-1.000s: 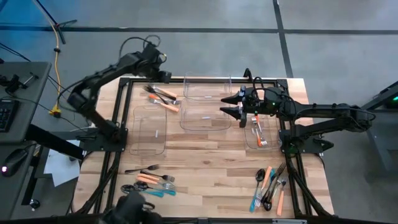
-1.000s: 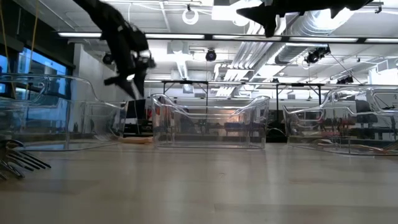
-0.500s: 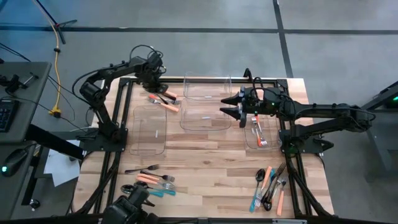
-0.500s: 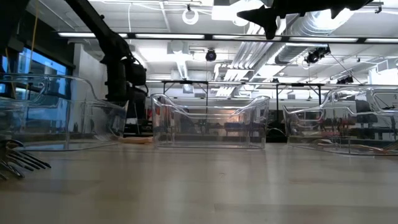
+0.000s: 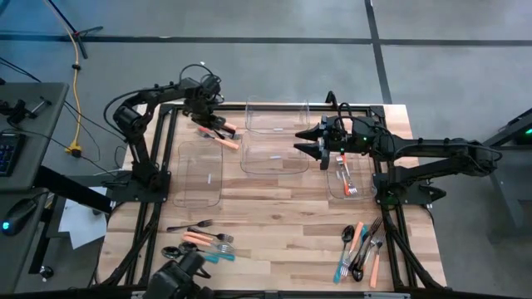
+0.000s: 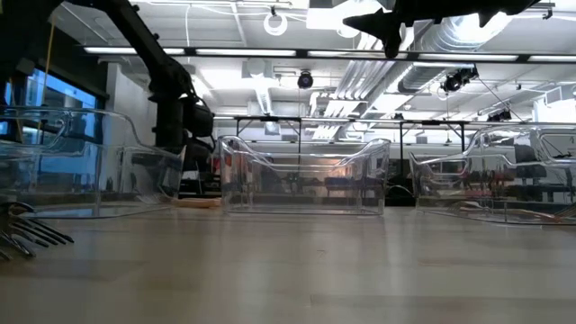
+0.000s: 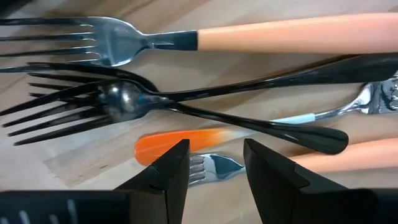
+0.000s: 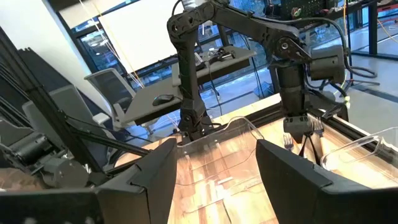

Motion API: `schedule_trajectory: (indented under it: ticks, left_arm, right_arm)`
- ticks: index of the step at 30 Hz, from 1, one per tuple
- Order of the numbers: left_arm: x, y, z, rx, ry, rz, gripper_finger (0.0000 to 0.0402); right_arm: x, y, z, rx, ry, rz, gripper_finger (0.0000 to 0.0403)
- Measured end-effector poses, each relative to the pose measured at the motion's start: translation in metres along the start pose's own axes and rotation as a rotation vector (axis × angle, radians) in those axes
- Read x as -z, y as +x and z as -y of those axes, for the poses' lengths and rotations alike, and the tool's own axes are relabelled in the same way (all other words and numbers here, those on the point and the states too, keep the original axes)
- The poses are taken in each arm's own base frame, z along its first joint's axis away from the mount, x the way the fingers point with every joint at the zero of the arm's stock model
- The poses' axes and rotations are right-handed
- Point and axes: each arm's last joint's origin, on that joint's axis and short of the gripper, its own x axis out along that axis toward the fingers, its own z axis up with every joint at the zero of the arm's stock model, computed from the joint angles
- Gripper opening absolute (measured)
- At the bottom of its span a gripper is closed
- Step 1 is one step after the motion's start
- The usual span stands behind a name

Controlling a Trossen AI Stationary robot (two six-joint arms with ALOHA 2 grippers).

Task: Sort silverware by color (type)
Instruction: Put the orange fork into the bottom right transparent bin

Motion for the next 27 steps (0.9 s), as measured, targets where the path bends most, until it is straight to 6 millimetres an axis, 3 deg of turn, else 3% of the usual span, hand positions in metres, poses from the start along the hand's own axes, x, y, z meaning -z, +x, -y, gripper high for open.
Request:
schedule_trajectory:
  ticks: [11,27]
  left_arm:
    - [0.001,0.001,0.008,-0.076,0.121,0.0,0.014]
    - [0.002,0.003,0.013,-0.051,0.202,-0.003,0.014]
  right_arm:
    - [0.0,0.0,0.0,0.0,0.0,0.0,0.0204]
    - [0.002,0.0,0.001,0.007,0.002,-0.021,0.0204]
